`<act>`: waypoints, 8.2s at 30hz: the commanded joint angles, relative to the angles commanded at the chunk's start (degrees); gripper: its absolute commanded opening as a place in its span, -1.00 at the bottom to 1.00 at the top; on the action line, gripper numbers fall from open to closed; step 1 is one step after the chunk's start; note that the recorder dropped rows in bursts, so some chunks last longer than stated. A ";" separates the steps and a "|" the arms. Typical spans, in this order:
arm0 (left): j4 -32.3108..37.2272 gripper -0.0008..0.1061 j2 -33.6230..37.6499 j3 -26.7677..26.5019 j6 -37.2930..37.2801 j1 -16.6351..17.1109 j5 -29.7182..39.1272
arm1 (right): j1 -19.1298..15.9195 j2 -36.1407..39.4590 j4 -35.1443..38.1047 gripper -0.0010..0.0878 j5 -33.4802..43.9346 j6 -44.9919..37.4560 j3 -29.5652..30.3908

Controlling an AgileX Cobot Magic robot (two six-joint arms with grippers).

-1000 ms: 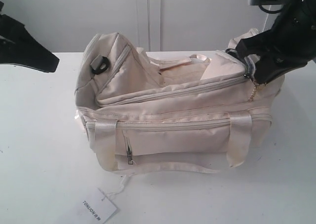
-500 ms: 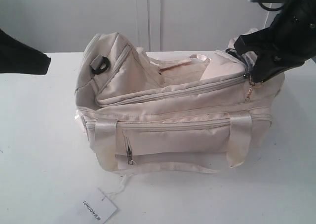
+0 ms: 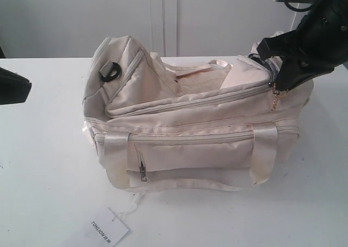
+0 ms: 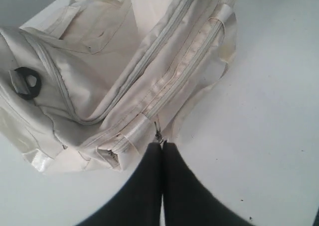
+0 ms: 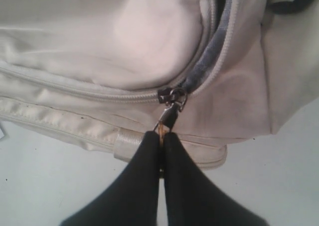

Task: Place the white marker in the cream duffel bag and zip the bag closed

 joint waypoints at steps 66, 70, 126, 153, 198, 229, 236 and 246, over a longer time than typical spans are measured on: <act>25.87 -0.79 49.61 -5.10 -0.78 -43.27 -66.70 | 0.00 2.47 0.12 -0.98 -0.74 2.51 0.00; 27.40 -0.37 52.42 -7.12 -0.78 -43.27 -66.94 | 0.00 2.47 0.12 -0.98 -0.74 2.74 0.00; 27.19 -0.99 62.19 -16.32 -2.53 -43.27 -50.93 | 0.00 -2.89 -11.04 -0.98 -31.05 3.13 0.00; 27.19 -0.99 62.19 -16.32 -2.53 -43.27 -50.31 | 0.00 6.19 -10.80 -0.98 -53.80 3.13 0.00; 27.19 -0.99 62.19 -16.32 -2.53 -43.27 -49.66 | 0.00 7.70 12.46 -0.85 -28.19 3.19 0.00; 26.28 0.10 53.99 -16.32 -15.88 -43.27 -37.55 | 0.00 4.66 12.57 -0.22 -20.32 9.68 0.00; 26.28 -0.66 45.02 -16.32 -21.78 -43.03 -20.73 | 0.00 2.87 12.57 -0.28 -18.41 9.58 0.00; 26.70 -0.99 39.40 -16.32 -33.39 -37.41 -8.43 | 0.00 2.34 11.85 -0.34 -15.03 8.95 0.00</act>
